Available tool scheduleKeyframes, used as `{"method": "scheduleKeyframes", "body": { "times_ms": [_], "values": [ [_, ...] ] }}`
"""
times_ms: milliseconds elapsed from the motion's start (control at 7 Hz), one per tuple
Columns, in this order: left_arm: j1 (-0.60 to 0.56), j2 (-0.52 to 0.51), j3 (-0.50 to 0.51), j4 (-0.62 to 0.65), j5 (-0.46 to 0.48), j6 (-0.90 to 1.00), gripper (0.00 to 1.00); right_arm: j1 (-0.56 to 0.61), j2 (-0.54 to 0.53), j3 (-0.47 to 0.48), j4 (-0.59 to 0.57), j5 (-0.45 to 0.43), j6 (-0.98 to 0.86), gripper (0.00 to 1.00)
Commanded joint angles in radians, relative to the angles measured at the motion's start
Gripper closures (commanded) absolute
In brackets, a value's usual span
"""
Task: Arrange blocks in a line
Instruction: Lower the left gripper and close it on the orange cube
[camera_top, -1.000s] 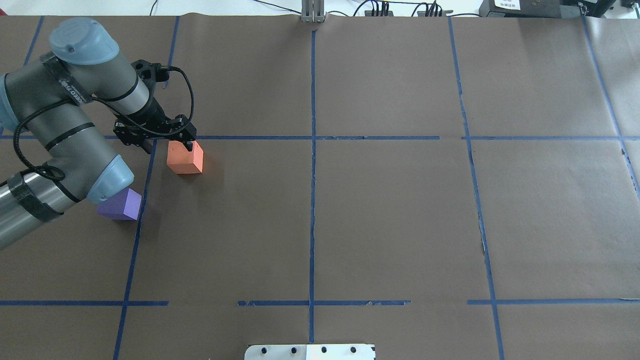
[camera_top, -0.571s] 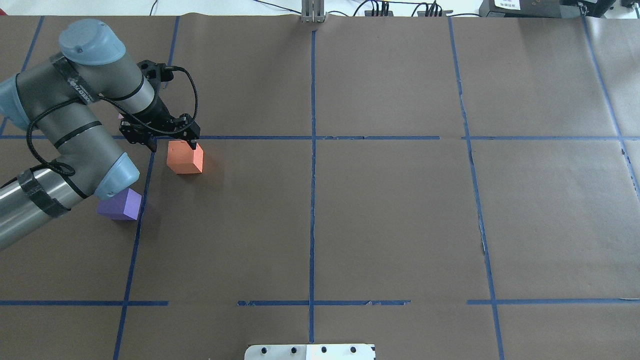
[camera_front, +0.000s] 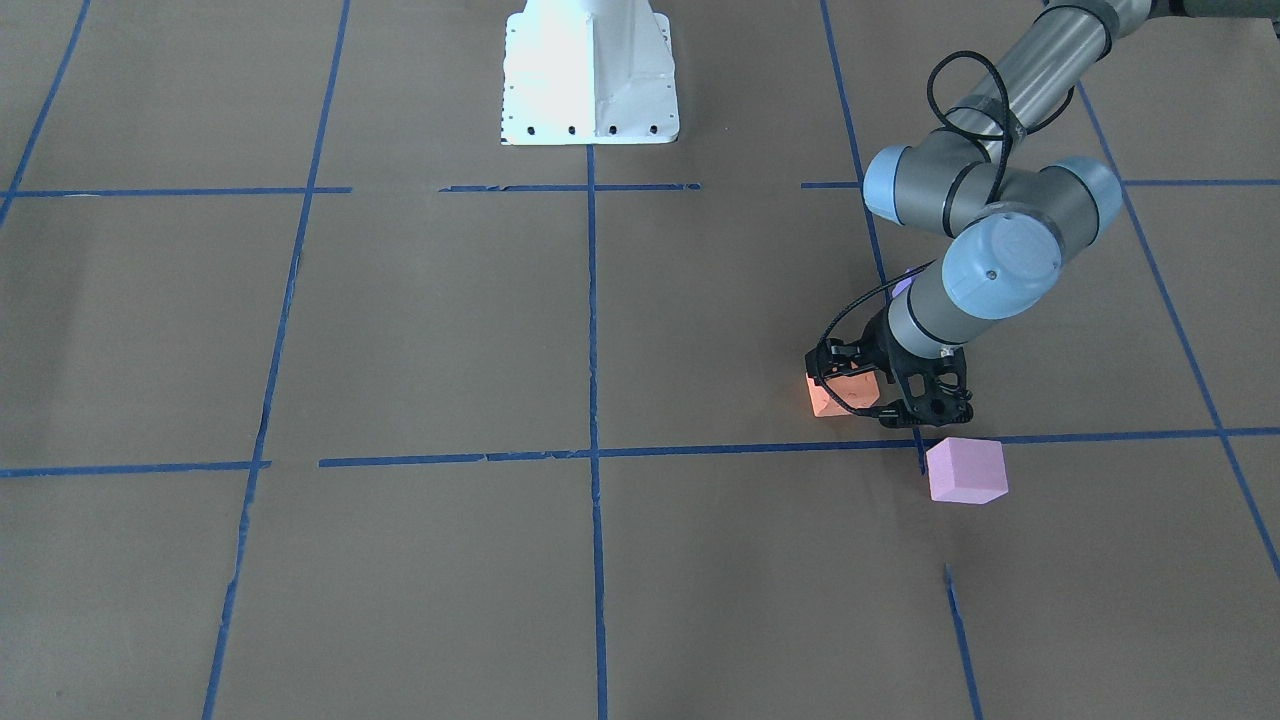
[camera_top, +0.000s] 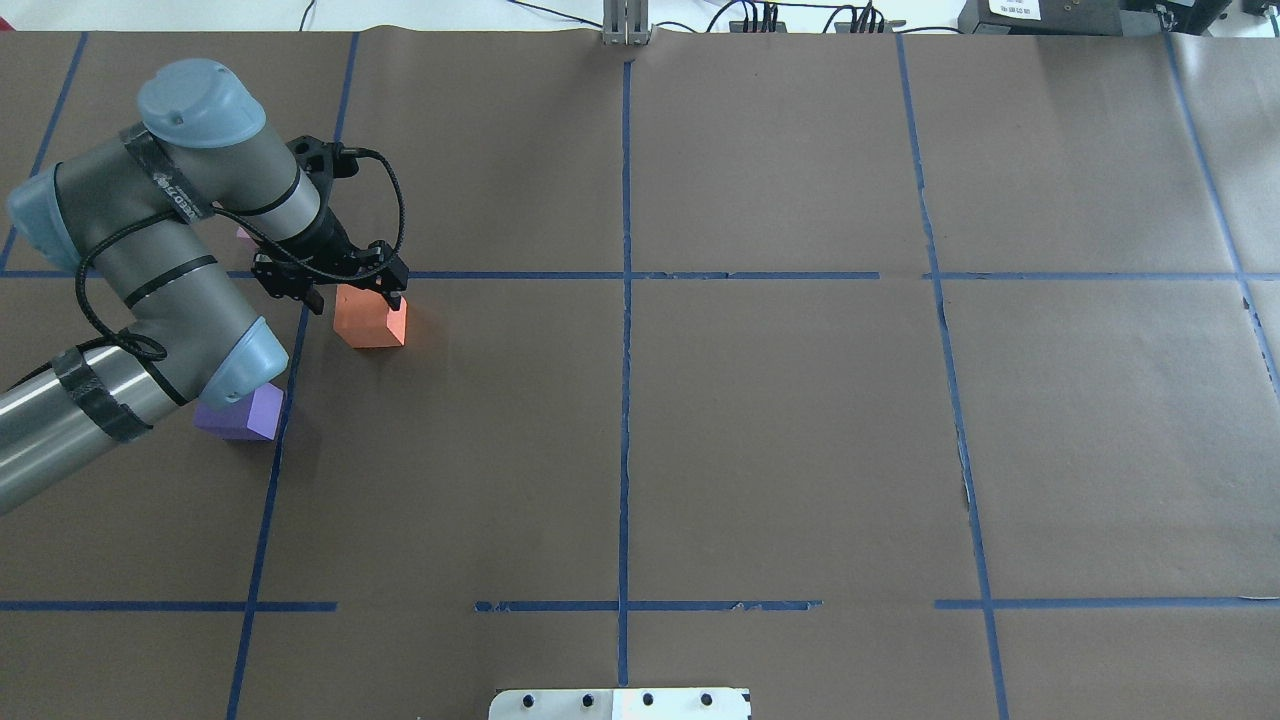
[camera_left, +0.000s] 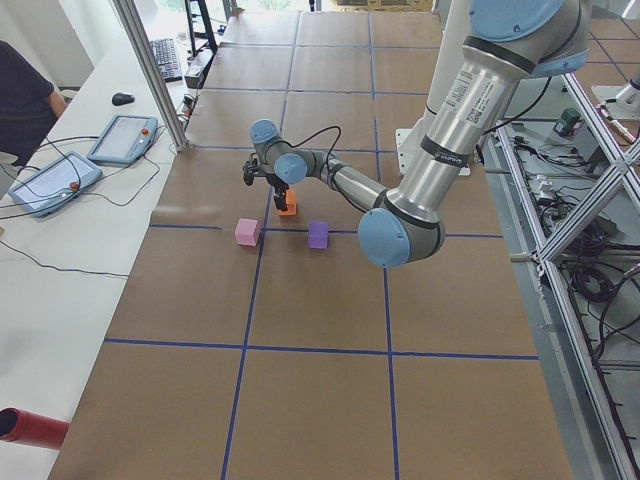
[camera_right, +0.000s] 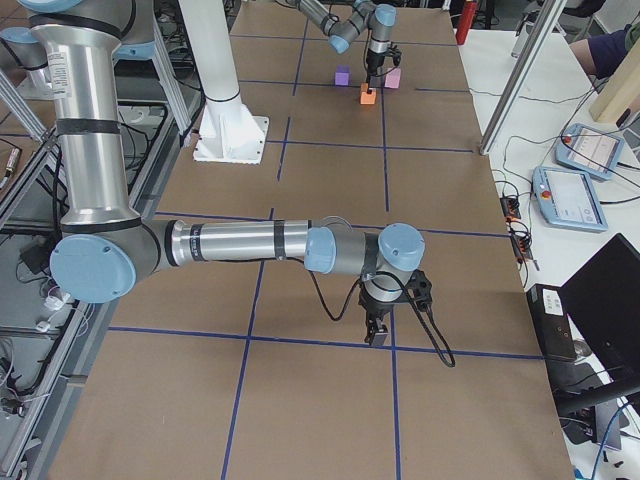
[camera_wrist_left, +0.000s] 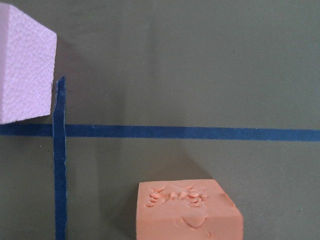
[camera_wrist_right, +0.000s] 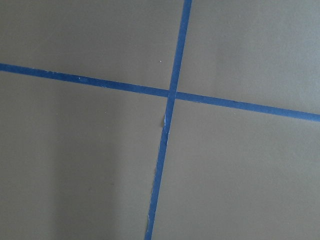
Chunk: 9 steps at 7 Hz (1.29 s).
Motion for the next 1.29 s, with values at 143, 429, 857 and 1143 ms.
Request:
{"method": "scheduleKeyframes", "body": {
  "times_ms": [143, 429, 857, 1143],
  "values": [
    [0.015, -0.012, 0.033, -0.03, 0.001, 0.0, 0.05, 0.0, 0.0, 0.0, 0.0, 0.0, 0.0, 0.0],
    [0.015, -0.013, 0.053, -0.052, 0.001, 0.0, 0.19, 0.0, 0.0, 0.0, 0.0, 0.0, 0.0, 0.0],
    [0.015, -0.013, 0.047, -0.052, 0.001, 0.002, 0.63, 0.0, 0.0, 0.0, 0.0, 0.0, 0.0, 0.0],
    [-0.038, -0.001, -0.057, -0.018, 0.004, 0.012, 0.79, 0.0, 0.0, 0.0, 0.0, 0.0, 0.0, 0.0]
  ]
}}
